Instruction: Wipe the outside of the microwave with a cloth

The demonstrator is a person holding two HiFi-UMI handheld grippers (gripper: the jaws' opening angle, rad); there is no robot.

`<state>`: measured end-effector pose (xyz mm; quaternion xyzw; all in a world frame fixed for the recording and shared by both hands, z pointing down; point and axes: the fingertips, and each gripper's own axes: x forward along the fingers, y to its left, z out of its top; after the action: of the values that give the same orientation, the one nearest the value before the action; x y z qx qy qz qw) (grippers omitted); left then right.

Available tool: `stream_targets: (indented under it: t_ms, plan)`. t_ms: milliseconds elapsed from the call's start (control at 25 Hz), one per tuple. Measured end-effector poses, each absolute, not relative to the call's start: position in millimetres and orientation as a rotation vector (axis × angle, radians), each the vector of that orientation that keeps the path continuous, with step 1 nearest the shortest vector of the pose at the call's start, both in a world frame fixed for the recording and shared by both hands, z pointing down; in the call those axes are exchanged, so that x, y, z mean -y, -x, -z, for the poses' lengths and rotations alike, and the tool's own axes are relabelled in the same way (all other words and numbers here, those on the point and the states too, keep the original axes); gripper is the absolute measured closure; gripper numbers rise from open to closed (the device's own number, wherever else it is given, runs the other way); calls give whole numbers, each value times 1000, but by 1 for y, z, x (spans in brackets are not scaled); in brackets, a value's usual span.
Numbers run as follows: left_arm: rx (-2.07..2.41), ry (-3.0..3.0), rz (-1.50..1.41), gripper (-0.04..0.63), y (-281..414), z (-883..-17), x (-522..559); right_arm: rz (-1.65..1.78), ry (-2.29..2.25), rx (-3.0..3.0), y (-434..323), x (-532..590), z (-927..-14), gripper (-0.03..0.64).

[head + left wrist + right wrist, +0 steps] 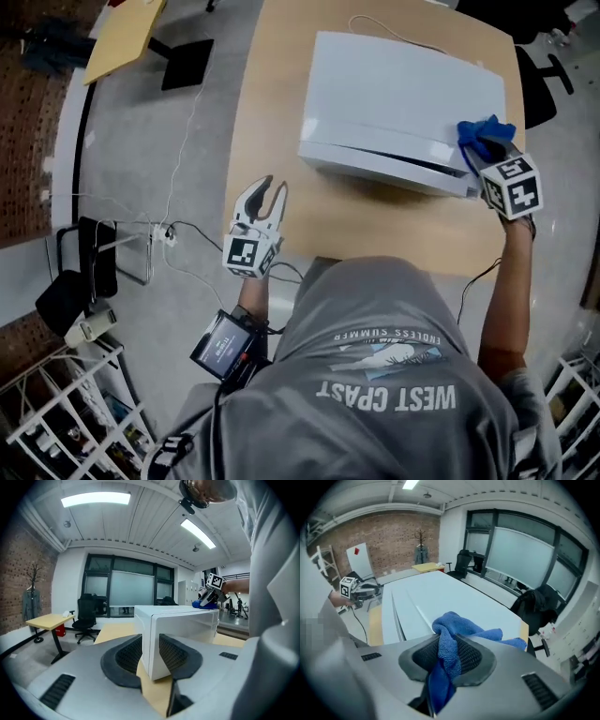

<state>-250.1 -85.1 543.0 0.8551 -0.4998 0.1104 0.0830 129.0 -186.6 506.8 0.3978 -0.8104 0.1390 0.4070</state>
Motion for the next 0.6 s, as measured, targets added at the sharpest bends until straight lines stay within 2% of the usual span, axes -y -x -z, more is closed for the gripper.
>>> stream_targets:
  t_ms: [400,480,600]
  plan:
    - [1510,-2538,-337,468,248,-533,91,-20,-333,2245,159,184,-504,520]
    - [1527,-2525,-344,468,248,-531,88,-41,-270,2291,173,189,-497,522]
    - [1536,-2511,-356,468,248,-531,86,-118,-329,2303,139,220,-497,522]
